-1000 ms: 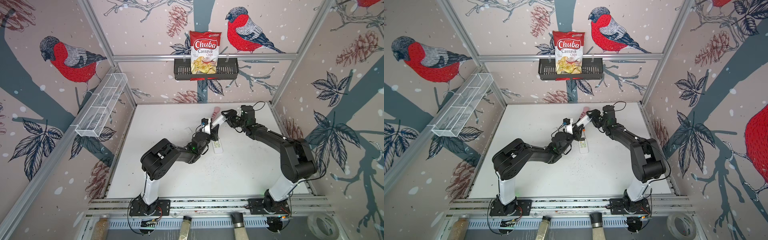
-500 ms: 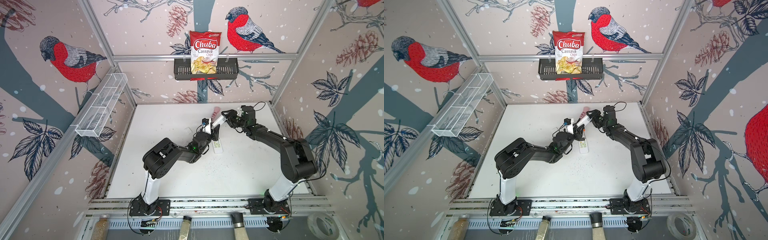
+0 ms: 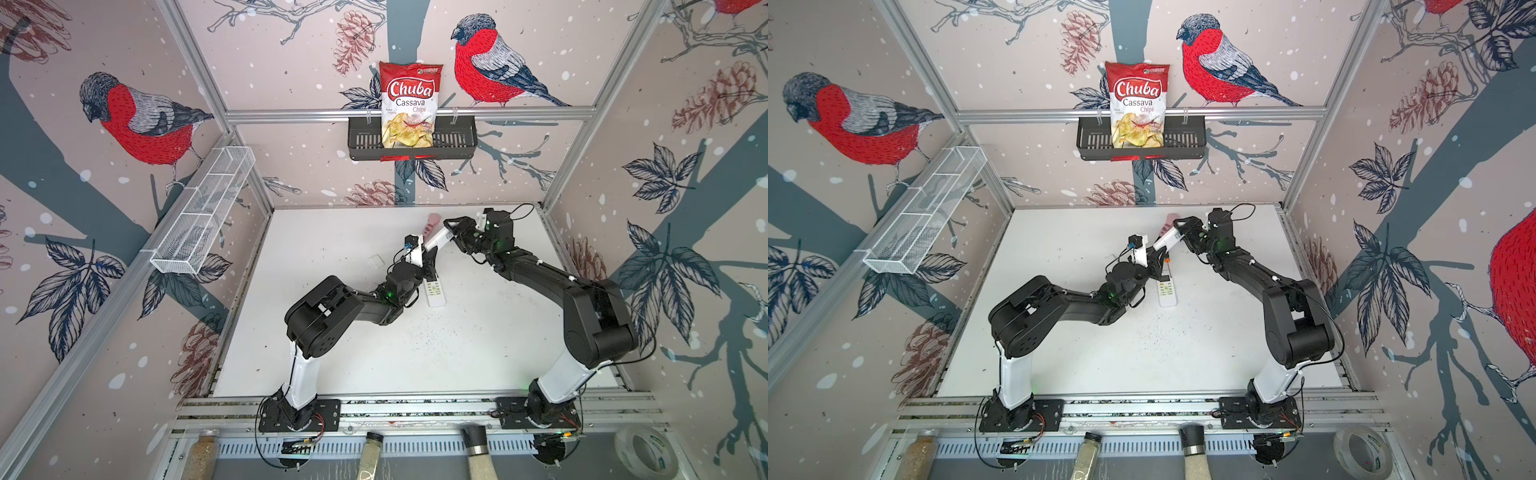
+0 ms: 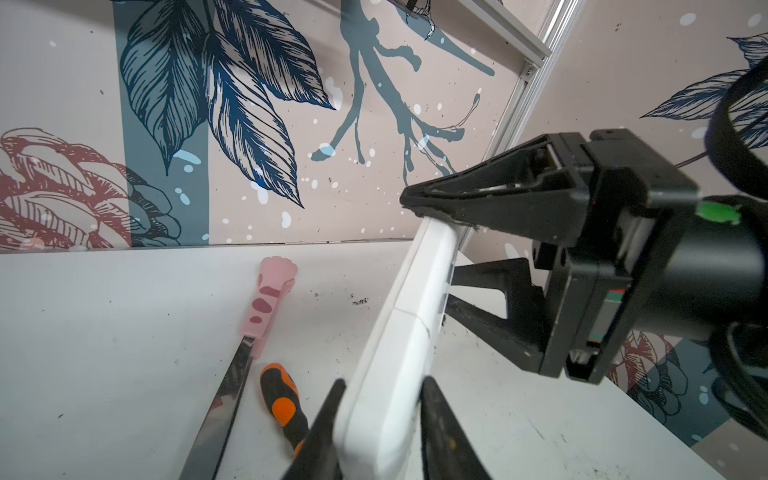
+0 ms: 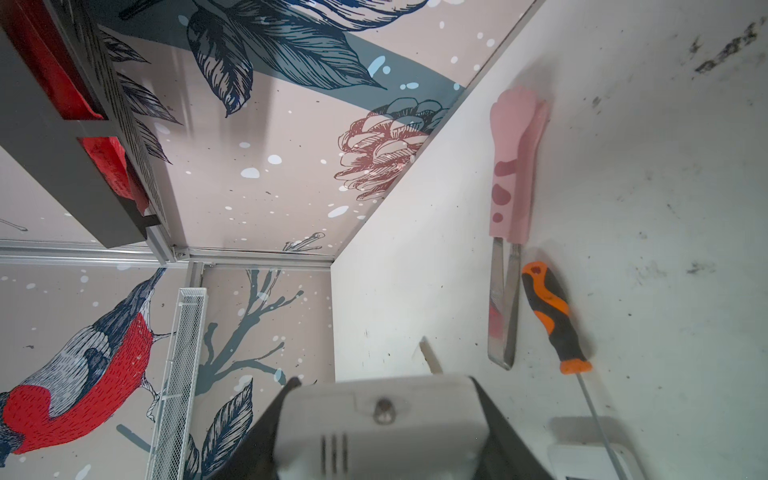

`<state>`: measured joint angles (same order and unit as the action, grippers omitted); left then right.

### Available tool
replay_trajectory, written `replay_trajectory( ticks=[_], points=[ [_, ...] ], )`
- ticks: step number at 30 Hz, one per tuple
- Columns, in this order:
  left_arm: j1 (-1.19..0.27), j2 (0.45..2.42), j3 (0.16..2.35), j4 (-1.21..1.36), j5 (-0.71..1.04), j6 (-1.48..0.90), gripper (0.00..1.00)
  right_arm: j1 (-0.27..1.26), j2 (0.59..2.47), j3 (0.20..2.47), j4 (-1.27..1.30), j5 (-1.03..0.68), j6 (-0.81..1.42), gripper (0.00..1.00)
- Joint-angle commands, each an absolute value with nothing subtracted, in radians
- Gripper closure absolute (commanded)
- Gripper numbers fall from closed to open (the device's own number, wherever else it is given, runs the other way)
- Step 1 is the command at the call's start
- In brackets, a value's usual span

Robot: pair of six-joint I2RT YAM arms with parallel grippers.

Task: Unload the batteries from the remote control

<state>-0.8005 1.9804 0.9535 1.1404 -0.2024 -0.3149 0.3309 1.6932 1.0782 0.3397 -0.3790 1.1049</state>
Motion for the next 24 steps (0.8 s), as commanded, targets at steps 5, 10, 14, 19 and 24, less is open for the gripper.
replay_trajectory(
  ticks=[5, 10, 14, 19, 24],
  points=[
    [-0.798, 1.969, 0.933, 1.169, -0.191, -0.298, 0.76, 0.321, 1.714, 1.117, 0.338, -0.433, 1.089, 0.76],
    [-0.799, 1.956, 0.910, 1.186, -0.162, -0.277, 0.77, 0.319, 1.752, 1.178, 0.284, -0.470, 1.052, 0.76],
    [-0.798, 1.947, 0.880, 1.220, -0.135, -0.270, 0.78, 0.318, 1.773, 1.205, 0.264, -0.490, 1.039, 0.76],
    [-0.795, 1.942, 0.847, 1.248, -0.117, -0.278, 0.77, 0.316, 1.775, 1.212, 0.253, -0.487, 1.033, 0.77],
    [-0.793, 1.929, 0.818, 1.266, -0.109, -0.289, 0.60, 0.316, 1.769, 1.210, 0.256, -0.485, 1.034, 0.77]
  ],
)
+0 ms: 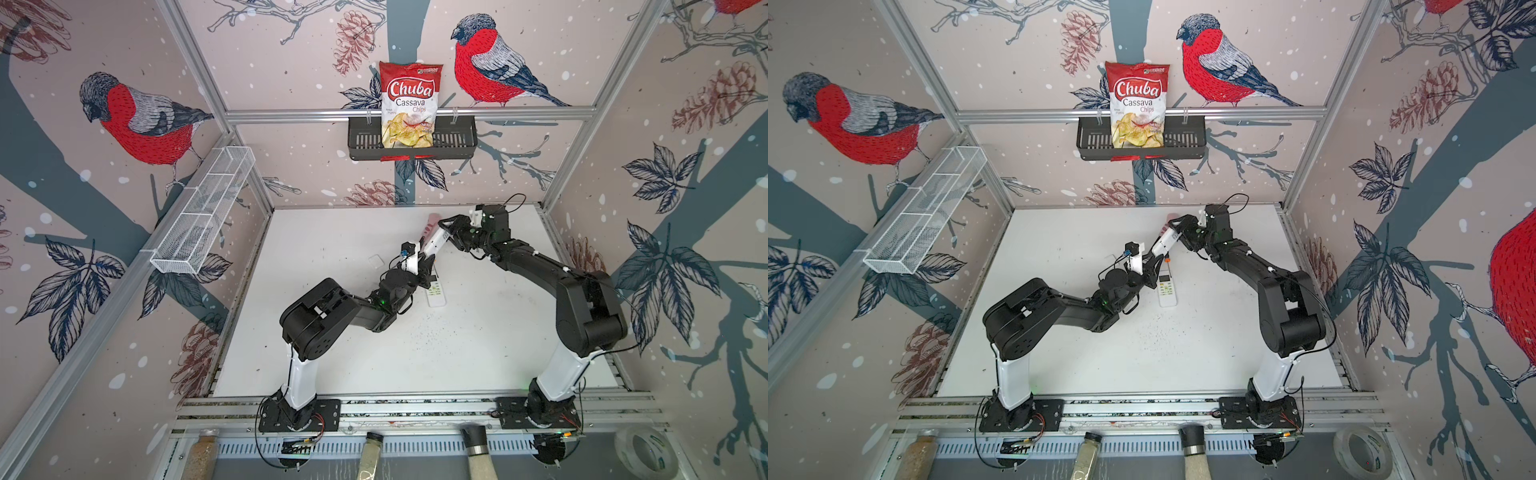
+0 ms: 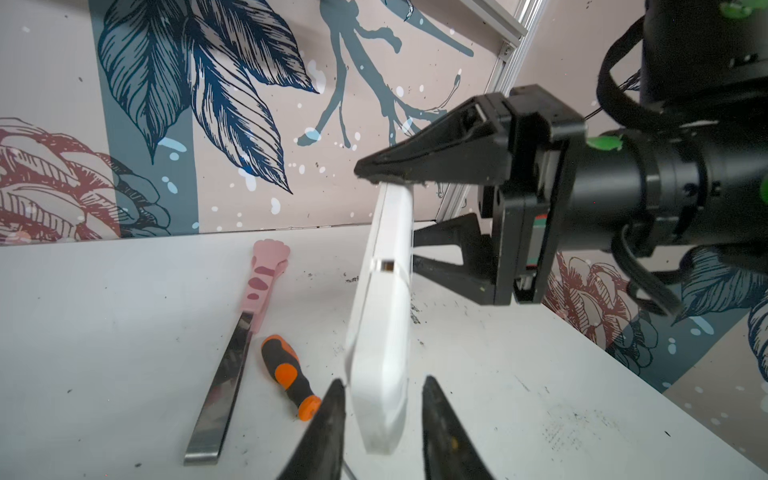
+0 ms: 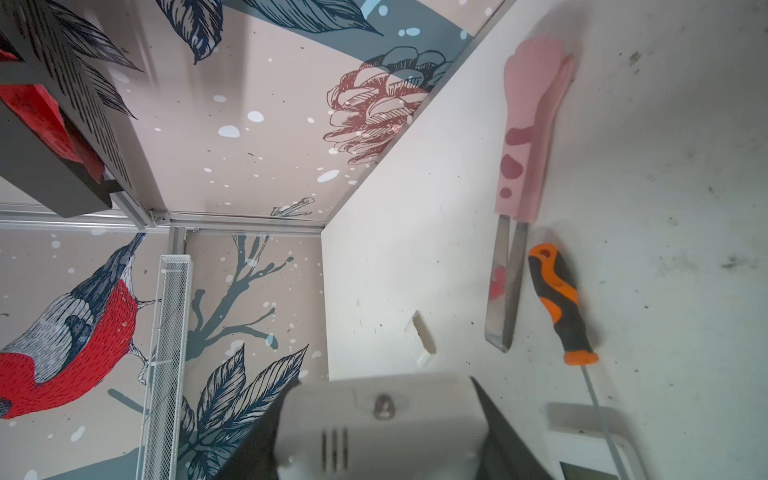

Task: Unload the batteries from the remote control

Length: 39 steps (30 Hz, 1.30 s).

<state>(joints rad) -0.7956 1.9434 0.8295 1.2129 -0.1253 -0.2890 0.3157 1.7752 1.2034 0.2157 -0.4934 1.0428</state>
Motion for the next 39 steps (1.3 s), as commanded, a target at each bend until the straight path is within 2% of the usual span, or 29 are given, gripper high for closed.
replay_trajectory(
  ticks=[1, 3, 15, 39],
  points=[
    [-0.793, 1.926, 0.812, 1.270, -0.110, -0.291, 0.56, 0.316, 1.767, 1.209, 0.257, -0.483, 1.034, 0.77],
    [-0.793, 1.919, 0.799, 1.280, -0.109, -0.293, 0.53, 0.316, 1.767, 1.206, 0.258, -0.483, 1.034, 0.77],
    [-0.792, 1.937, 0.840, 1.272, -0.075, -0.298, 0.55, 0.316, 1.768, 1.191, 0.278, -0.484, 1.041, 0.78],
    [-0.816, 1.960, 0.861, 1.290, -0.029, -0.332, 0.63, 0.309, 1.801, 1.194, 0.295, -0.483, 1.046, 0.79]
  ],
)
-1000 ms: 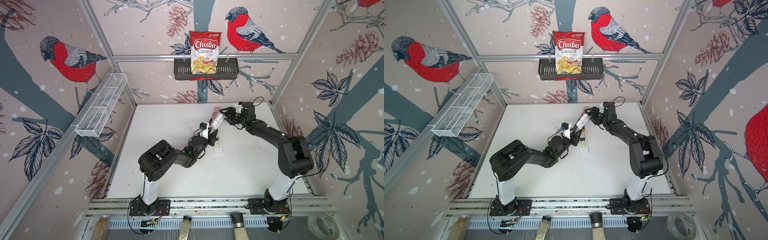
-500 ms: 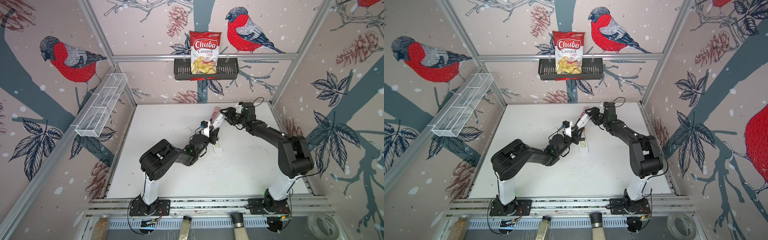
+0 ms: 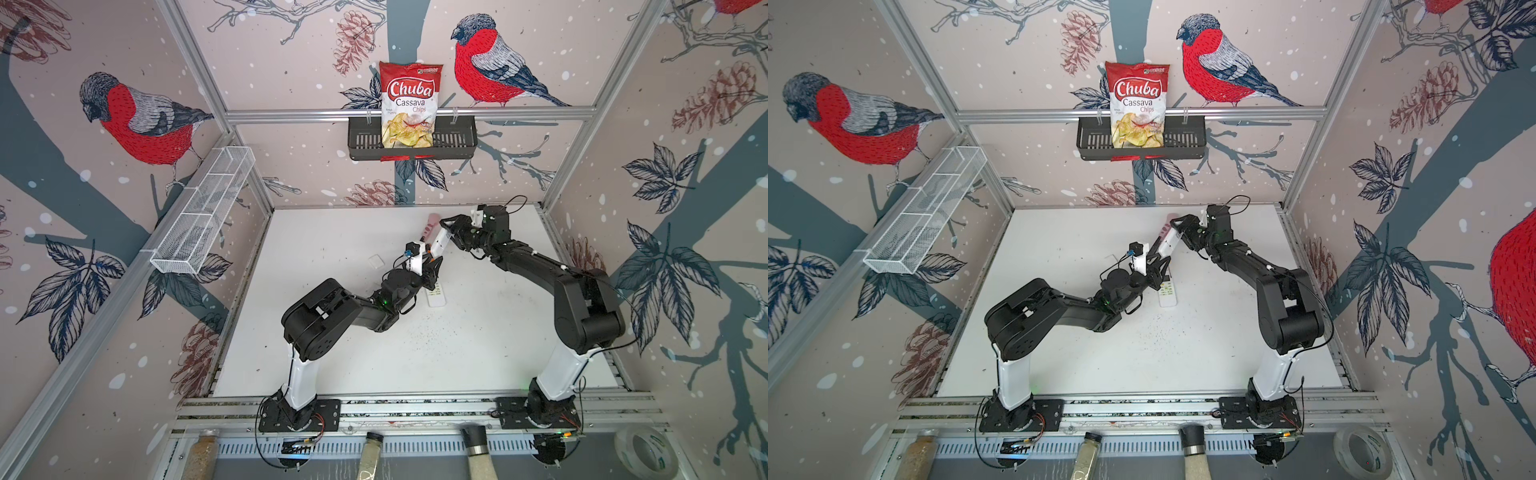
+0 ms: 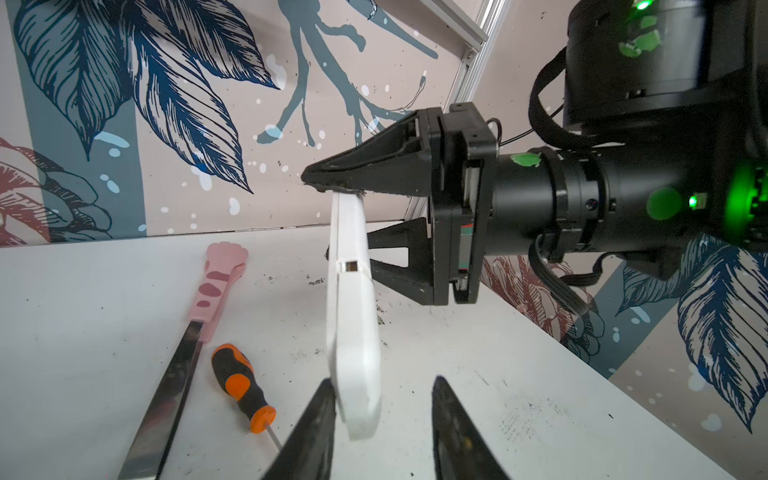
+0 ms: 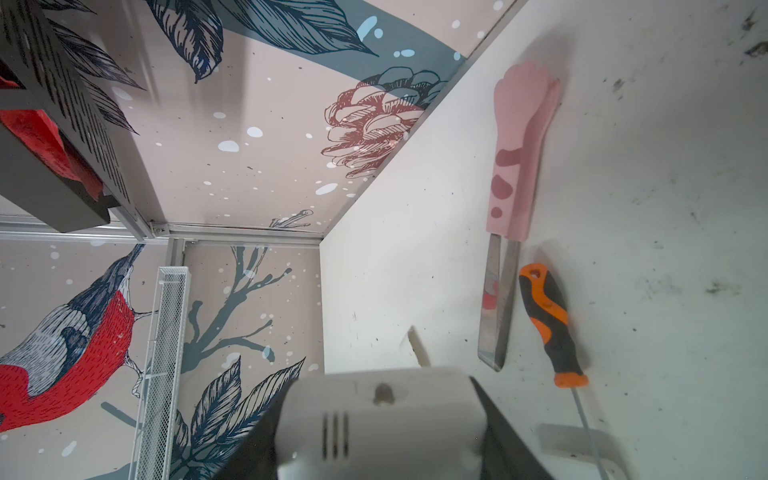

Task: Unload the batteries from the remote control

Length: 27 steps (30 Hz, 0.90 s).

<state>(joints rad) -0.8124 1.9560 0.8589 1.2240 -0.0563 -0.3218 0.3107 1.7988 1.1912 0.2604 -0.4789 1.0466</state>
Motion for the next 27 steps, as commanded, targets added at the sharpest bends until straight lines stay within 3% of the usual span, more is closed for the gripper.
replay_trajectory(
  ticks=[1, 13, 27],
  points=[
    [-0.816, 1.962, 0.858, 1.290, -0.036, -0.334, 0.64, 0.308, 1.801, 1.193, 0.297, -0.484, 1.046, 0.79],
    [-0.816, 1.968, 0.853, 1.282, -0.077, -0.328, 0.75, 0.303, 1.805, 1.193, 0.298, -0.489, 1.042, 0.80],
    [-0.812, 1.965, 0.839, 1.307, 0.045, -0.312, 0.76, 0.301, 1.846, 1.256, 0.263, -0.534, 1.002, 0.80]
  ],
)
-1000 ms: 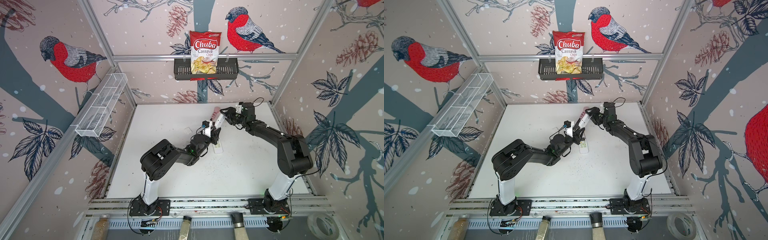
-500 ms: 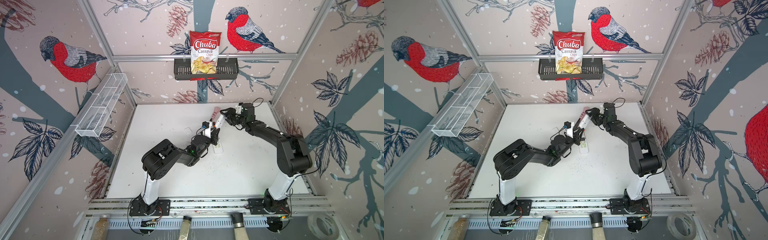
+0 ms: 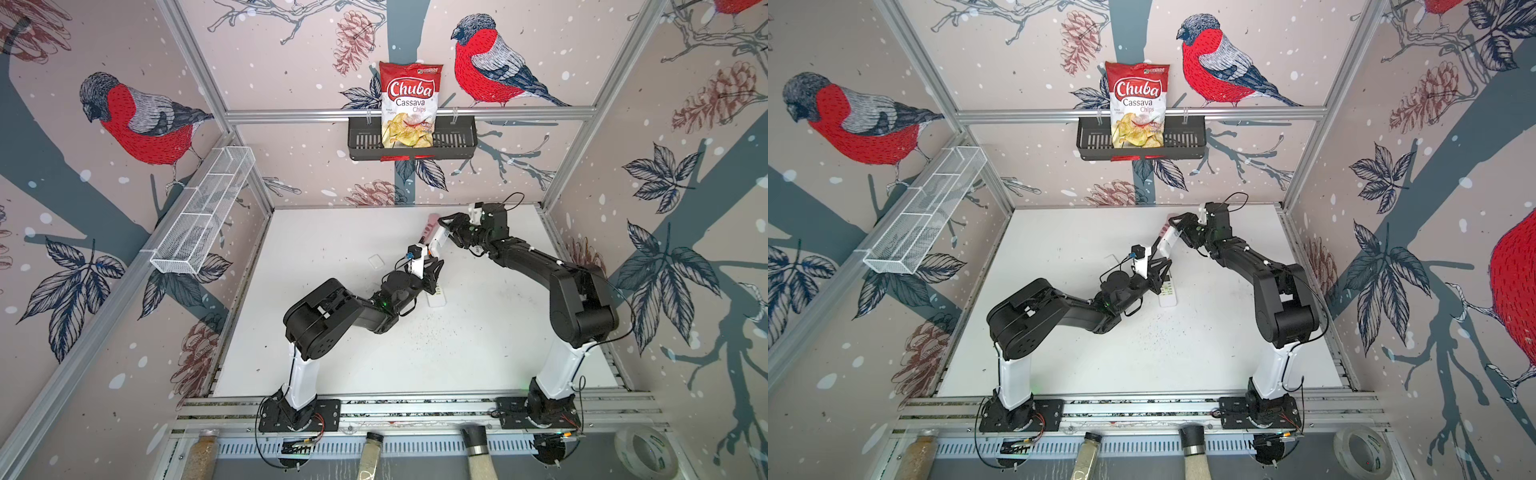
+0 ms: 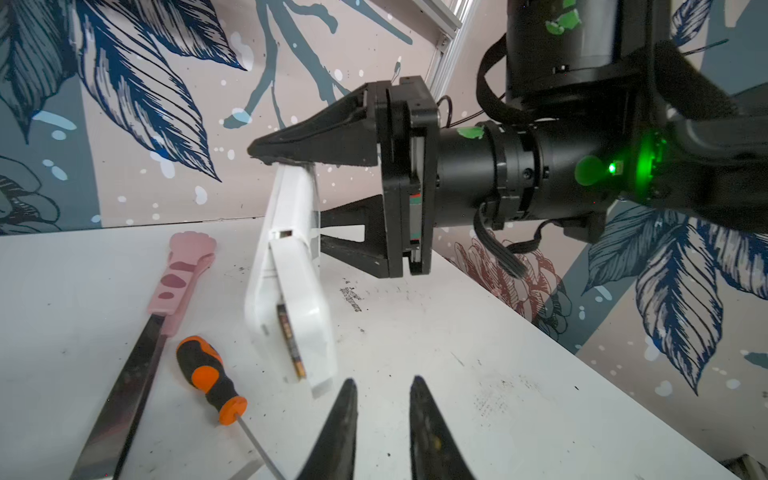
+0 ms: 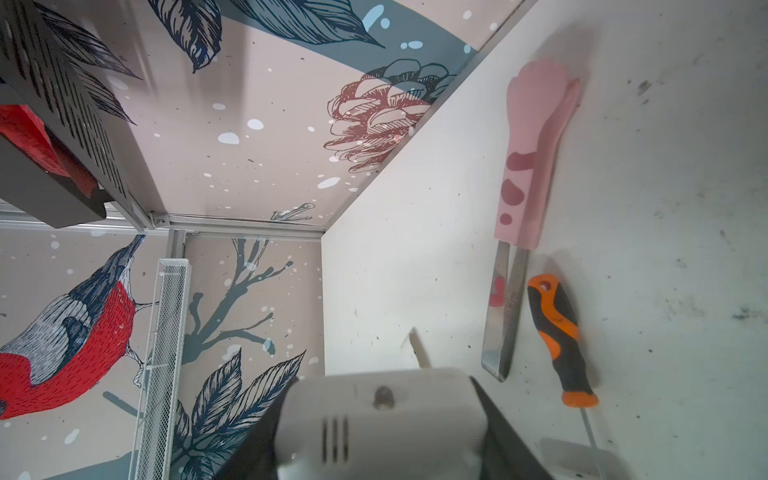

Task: Unload the batteries from the remote control

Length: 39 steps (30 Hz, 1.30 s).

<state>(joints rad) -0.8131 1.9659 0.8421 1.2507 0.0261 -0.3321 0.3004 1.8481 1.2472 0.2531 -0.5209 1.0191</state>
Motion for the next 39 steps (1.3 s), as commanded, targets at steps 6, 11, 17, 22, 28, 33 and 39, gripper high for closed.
replay_trajectory(
  ticks=[6, 11, 17, 22, 28, 33, 39],
  points=[
    [-0.807, 1.965, 0.854, 1.294, 0.048, -0.315, 0.74, 0.301, 1.844, 1.252, 0.261, -0.533, 1.000, 0.80],
    [-0.807, 1.938, 0.818, 1.289, -0.018, -0.318, 0.67, 0.299, 1.838, 1.250, 0.255, -0.528, 0.994, 0.80],
    [-0.807, 1.937, 0.821, 1.283, -0.036, -0.309, 0.61, 0.302, 1.836, 1.245, 0.261, -0.528, 0.994, 0.80],
    [-0.808, 1.955, 0.868, 1.267, -0.018, -0.312, 0.61, 0.308, 1.833, 1.240, 0.261, -0.525, 0.993, 0.80],
    [-0.807, 1.975, 0.910, 1.256, 0.007, -0.323, 0.62, 0.311, 1.832, 1.233, 0.262, -0.522, 0.989, 0.80],
    [-0.810, 2.004, 0.950, 1.231, 0.028, -0.333, 0.62, 0.316, 1.836, 1.233, 0.266, -0.524, 0.993, 0.80],
    [-0.817, 2.023, 0.979, 1.222, 0.045, -0.334, 0.71, 0.317, 1.839, 1.228, 0.264, -0.522, 0.985, 0.80]
  ],
)
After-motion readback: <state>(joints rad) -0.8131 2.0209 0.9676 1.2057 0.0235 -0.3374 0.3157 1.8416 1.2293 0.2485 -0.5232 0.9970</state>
